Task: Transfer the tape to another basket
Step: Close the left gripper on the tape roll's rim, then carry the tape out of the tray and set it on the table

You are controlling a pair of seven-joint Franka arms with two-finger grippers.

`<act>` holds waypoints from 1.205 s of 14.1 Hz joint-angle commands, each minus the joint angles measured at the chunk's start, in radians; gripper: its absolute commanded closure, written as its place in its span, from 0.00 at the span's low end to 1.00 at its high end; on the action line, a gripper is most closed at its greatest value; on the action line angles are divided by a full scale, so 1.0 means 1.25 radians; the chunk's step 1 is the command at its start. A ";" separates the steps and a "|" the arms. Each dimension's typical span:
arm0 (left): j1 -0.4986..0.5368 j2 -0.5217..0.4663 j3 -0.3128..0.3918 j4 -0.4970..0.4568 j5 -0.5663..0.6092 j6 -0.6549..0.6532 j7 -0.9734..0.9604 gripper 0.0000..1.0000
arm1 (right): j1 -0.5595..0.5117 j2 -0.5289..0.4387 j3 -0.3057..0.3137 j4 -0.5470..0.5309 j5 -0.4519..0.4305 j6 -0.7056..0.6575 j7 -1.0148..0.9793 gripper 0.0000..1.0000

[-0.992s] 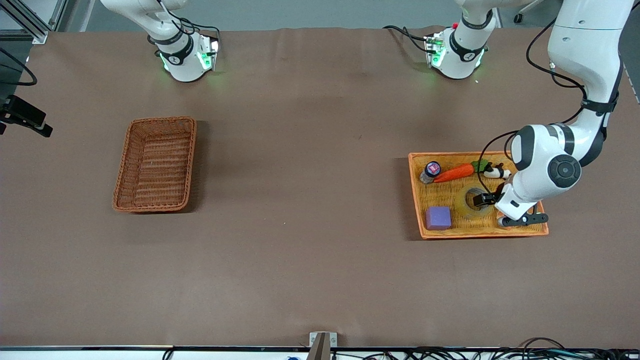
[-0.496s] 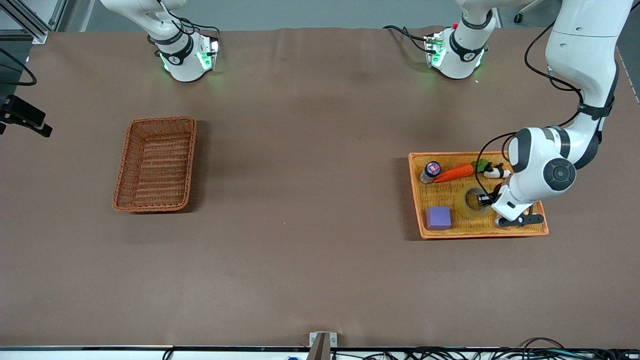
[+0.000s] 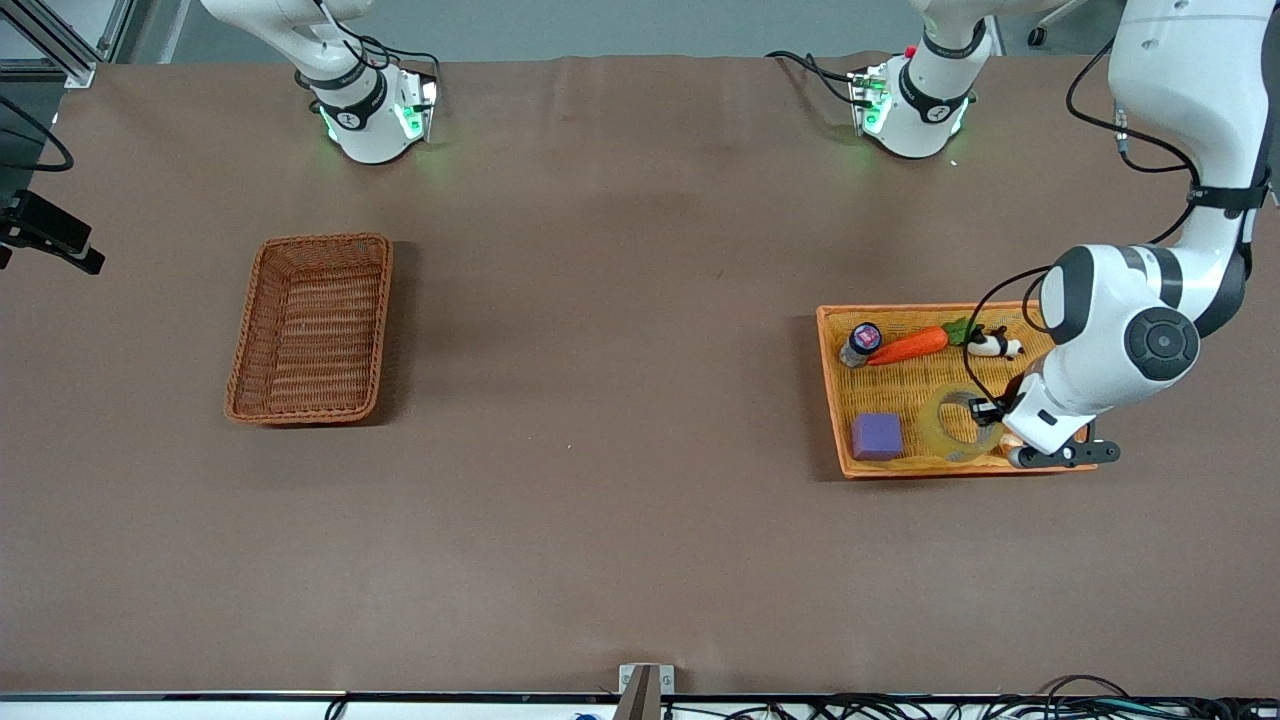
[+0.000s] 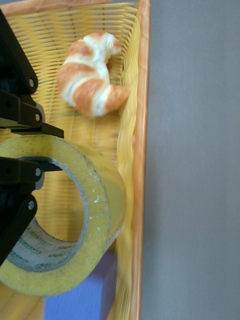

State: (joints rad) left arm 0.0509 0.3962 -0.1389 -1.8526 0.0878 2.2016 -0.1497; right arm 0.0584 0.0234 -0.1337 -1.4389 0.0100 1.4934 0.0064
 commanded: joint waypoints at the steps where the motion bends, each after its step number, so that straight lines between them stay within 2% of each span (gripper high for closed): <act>1: -0.009 -0.002 -0.067 0.077 0.006 -0.076 -0.015 0.98 | -0.016 -0.010 0.010 -0.011 0.007 0.001 -0.010 0.00; 4: -0.034 0.061 -0.149 0.133 0.006 -0.075 -0.129 0.98 | -0.016 -0.010 0.010 -0.011 0.007 0.002 -0.010 0.00; 5: -0.064 0.085 -0.159 0.152 0.007 -0.075 -0.190 0.98 | -0.016 -0.010 0.010 -0.010 0.007 0.002 -0.010 0.00; 7: -0.153 0.139 -0.158 0.208 0.007 -0.075 -0.312 0.98 | -0.016 -0.010 0.010 -0.010 0.007 0.002 -0.010 0.00; 9: -0.232 0.227 -0.158 0.296 0.008 -0.073 -0.434 0.97 | -0.016 -0.009 0.010 -0.010 0.008 0.003 -0.010 0.00; 11: -0.319 0.301 -0.148 0.382 0.013 -0.068 -0.491 0.94 | -0.016 -0.009 0.010 -0.011 0.008 0.004 -0.010 0.00; 13: -0.385 0.348 -0.128 0.419 0.012 -0.018 -0.528 0.92 | -0.016 -0.009 0.010 -0.011 0.009 0.005 -0.010 0.00; 15: -0.427 0.377 -0.126 0.422 0.012 0.050 -0.556 0.92 | -0.016 -0.009 0.010 -0.011 0.012 0.008 -0.010 0.00; 17: -0.462 0.403 -0.126 0.431 0.012 0.068 -0.593 0.88 | -0.016 -0.008 0.010 -0.011 0.014 0.010 -0.009 0.00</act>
State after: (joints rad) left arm -0.4922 0.8649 -0.3047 -1.3662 0.0883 2.2791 -0.8514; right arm 0.0582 0.0236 -0.1336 -1.4391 0.0101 1.4957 0.0064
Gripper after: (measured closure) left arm 0.789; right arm 0.000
